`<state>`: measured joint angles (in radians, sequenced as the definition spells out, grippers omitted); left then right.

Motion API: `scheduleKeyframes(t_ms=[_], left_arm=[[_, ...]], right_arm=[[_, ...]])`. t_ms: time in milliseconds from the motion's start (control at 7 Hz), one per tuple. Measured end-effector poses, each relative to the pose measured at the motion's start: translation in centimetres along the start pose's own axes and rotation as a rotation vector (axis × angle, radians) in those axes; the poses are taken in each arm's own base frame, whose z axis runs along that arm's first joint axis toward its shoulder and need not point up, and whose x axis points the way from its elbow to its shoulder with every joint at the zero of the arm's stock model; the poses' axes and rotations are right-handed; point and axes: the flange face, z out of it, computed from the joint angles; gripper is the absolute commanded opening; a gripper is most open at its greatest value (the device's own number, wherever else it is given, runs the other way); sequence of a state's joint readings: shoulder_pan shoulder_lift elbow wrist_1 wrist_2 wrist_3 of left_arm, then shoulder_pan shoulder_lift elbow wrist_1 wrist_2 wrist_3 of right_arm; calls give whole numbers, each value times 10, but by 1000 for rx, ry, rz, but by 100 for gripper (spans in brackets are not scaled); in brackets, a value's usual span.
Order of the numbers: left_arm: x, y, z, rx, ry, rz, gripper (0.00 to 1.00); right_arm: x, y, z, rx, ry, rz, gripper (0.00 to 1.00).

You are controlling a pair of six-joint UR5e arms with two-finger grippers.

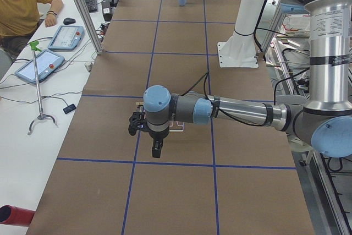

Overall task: Hang cup on cup holder
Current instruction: 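Lower the right gripper onto the pale blue cup and close on it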

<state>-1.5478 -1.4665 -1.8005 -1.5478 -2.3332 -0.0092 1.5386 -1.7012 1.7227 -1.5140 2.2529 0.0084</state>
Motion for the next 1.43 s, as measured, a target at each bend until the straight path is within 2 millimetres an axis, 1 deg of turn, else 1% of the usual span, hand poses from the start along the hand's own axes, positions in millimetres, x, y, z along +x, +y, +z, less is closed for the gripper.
scheduleKeyframes(t_ms=[429, 571, 714, 857, 1000, 1143, 1286, 1429], left_arm=[[6, 0, -7, 13, 0, 10, 99], [8, -1, -11, 20, -6, 16, 99], [12, -4, -17, 34, -23, 27, 99], [21, -9, -28, 60, -39, 47, 99], [33, -13, -42, 93, -46, 77, 99], [44, -21, -54, 127, -48, 107, 99], [52, -28, -61, 158, -47, 135, 99], [53, -28, -62, 169, -44, 149, 99]], right_arm=[[-2, -1, 0, 2, -11, -2, 100], [-3, -3, -2, 5, -12, -7, 100], [-9, -10, -7, 18, -19, -21, 100], [-22, -23, -17, 45, -30, -50, 100], [-37, -34, -27, 85, -40, -95, 100], [-49, -37, -29, 119, -62, -141, 100], [-62, -38, -25, 135, -95, -185, 100], [-75, -35, -14, 123, -123, -222, 100]])
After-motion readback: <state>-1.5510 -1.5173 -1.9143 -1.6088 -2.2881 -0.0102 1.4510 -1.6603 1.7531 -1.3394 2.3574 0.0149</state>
